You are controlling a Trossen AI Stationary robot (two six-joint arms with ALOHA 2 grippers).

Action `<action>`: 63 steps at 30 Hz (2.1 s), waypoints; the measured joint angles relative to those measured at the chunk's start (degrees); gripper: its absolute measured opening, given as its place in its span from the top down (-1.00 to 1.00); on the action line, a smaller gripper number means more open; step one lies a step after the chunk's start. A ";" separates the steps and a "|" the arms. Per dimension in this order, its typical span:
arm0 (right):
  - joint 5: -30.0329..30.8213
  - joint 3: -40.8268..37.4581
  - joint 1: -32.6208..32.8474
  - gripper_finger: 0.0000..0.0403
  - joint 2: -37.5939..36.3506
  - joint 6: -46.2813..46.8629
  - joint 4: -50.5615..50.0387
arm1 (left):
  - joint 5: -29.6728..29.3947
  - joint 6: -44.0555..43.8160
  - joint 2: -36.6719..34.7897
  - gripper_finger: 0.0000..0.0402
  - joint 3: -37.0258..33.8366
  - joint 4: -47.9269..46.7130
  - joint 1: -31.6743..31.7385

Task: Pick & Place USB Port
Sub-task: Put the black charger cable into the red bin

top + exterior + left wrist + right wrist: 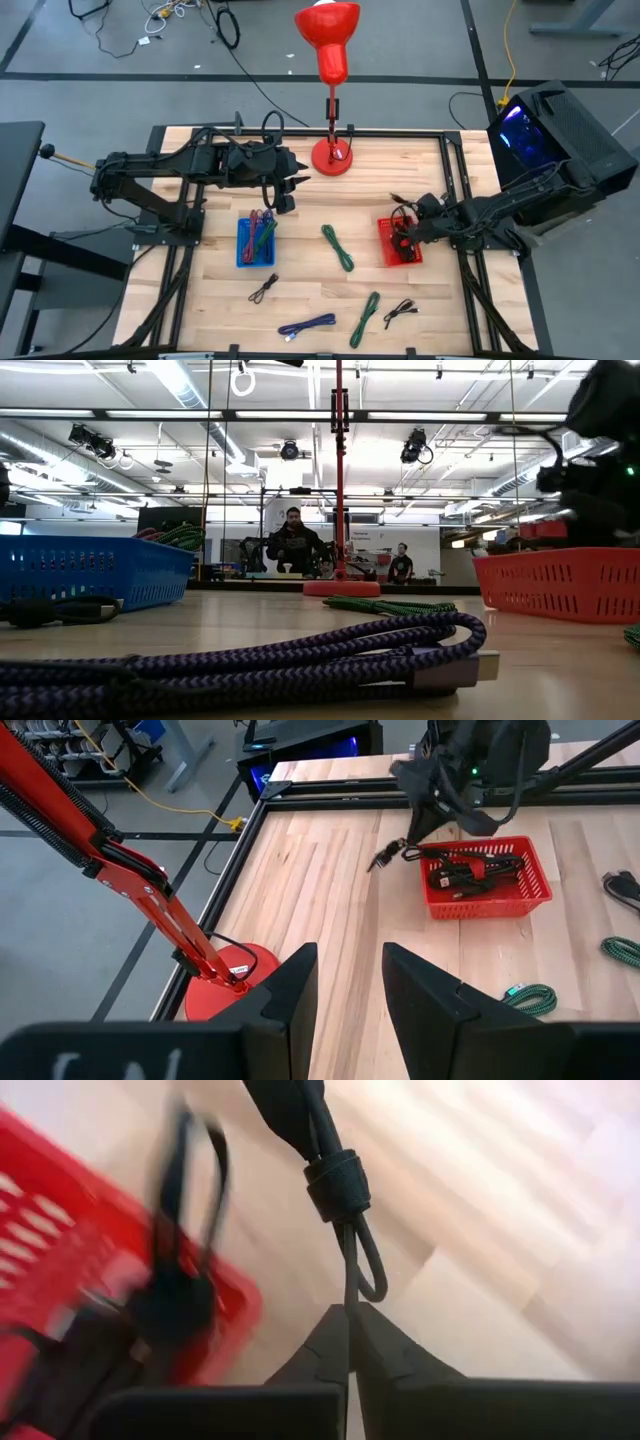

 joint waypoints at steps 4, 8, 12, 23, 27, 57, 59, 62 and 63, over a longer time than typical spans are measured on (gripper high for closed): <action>3.26 5.15 0.02 0.99 0.00 -1.69 -5.24 | 0.00 0.00 0.00 0.41 0.00 -0.02 0.00; 6.65 10.35 0.00 0.99 0.00 -3.37 -10.31 | 0.00 -0.02 0.00 0.41 0.00 -0.01 0.00; 7.26 15.02 0.02 1.00 -0.02 -5.80 -11.62 | 0.00 -0.04 0.00 0.41 0.00 -0.02 0.00; -3.66 17.21 7.71 1.00 0.02 -3.38 -5.91 | 0.00 0.02 0.00 0.41 -0.02 -1.07 0.00; -3.15 17.23 14.17 1.00 0.88 2.08 -3.09 | 0.00 0.02 0.00 0.41 -0.07 -2.28 0.00; -1.97 17.23 29.07 1.00 23.05 36.64 2.61 | 0.00 0.02 0.00 0.41 -0.07 -5.16 0.00; -2.03 17.23 29.07 1.00 23.29 37.04 2.89 | 0.00 0.02 0.00 0.41 -0.07 -5.21 0.00; -1.79 17.23 29.07 0.97 23.32 36.40 3.63 | 0.00 0.02 0.00 0.41 -0.07 -5.61 0.00; -1.38 17.23 29.07 0.95 23.32 36.34 3.57 | 0.00 0.03 0.00 0.41 -0.07 -6.07 0.00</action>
